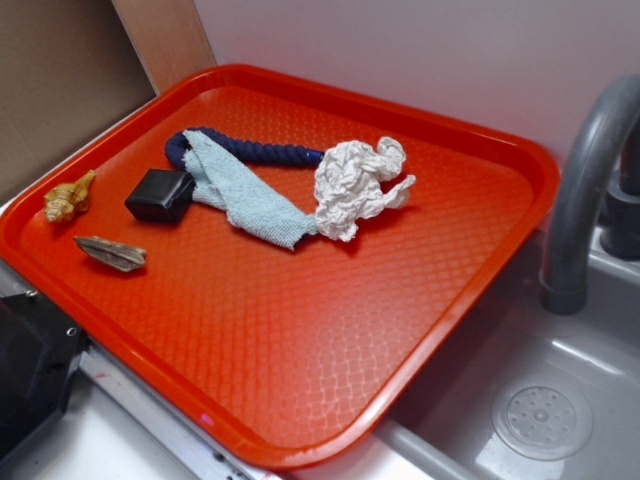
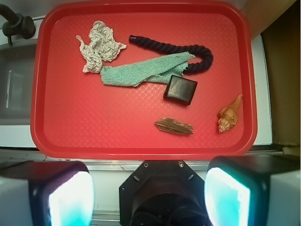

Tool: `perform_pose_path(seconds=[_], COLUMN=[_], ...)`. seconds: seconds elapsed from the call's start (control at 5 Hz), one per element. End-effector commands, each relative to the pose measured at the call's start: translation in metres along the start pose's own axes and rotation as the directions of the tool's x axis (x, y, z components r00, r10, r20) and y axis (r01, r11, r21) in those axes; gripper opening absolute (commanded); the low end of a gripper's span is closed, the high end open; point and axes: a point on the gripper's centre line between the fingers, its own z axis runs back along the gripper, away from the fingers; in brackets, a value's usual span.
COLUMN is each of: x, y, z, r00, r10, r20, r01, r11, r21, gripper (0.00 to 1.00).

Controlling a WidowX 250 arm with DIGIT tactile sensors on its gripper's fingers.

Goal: Grab the shell.

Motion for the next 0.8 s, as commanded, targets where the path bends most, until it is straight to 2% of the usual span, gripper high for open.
perform_pose_path(seconds=[0.0,0.2,0.4,0.6], x=[0.0,-0.013,-0.015,-0.017], y=[0.0,0.029,0.064,0.102], z=[0.0,-0.025,-0.058,-0.096], r00=[1.0,0.991,0.965,0.931], r10=[0.0,0.131,0.26,0.362], r20=[0.0,0.003,0.031,0.042], r01=[0.0,-0.131,-0.258,-0.363], r11=[1.0,0.99,0.965,0.932], r21=[0.0,-0.055,-0.049,0.001], gripper=[1.0,1.0,1.0,1.0])
